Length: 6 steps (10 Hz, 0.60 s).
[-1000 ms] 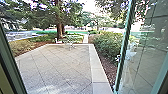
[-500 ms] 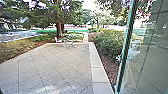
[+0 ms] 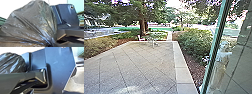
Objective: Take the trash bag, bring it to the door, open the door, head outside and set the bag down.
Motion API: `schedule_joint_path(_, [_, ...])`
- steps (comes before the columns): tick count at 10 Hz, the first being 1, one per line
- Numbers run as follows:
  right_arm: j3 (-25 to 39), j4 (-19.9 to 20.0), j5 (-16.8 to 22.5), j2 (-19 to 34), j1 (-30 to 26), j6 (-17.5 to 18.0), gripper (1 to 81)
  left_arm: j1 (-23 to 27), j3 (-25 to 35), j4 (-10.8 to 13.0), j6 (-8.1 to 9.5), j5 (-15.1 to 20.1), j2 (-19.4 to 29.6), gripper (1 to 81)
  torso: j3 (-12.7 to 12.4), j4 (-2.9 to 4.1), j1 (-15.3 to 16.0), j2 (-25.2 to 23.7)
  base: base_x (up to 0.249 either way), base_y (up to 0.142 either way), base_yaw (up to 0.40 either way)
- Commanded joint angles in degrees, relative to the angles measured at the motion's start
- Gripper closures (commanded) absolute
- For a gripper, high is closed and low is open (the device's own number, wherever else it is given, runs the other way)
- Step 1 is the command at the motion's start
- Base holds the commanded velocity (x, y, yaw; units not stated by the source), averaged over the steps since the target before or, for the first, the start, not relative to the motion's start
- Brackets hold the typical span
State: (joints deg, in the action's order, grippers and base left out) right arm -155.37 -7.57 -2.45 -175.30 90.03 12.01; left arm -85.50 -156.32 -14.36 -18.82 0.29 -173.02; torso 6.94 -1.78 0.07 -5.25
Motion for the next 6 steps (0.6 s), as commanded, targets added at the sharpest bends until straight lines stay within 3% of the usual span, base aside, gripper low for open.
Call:
schedule_joint_path(1, [0.34,-0.25,2.98,-0.43,-2.17,-0.05,1.0,3.01,0.40,0.12,-0.25,3.66,-0.31,81.1,0.00,0.00,0.00,0.00,0.116,0.000,0.000])
schedule_joint_path(6, [0.43,-0.25,2.98,-0.51,-2.17,-0.05,1.0,3.01,0.40,0.12,-0.25,3.66,-0.31,81.1,0.00,0.00,0.00,-0.02,0.116,0.000,0.000])
